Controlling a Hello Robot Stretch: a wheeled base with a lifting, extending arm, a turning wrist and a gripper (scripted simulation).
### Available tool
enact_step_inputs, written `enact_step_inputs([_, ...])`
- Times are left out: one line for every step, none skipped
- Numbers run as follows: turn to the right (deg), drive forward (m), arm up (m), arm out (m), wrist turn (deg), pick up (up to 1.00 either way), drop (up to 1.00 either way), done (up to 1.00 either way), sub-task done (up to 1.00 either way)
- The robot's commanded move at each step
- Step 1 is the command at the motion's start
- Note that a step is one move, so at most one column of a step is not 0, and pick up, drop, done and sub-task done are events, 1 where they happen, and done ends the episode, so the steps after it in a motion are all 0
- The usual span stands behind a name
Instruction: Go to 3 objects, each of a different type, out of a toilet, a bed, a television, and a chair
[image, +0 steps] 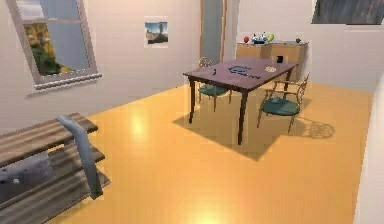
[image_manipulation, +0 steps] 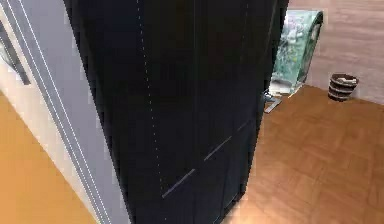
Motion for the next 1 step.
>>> enact_step_inputs([0.0,0.30,0.00,0.00,0.0,0.00,0.00,0.00,0.00])
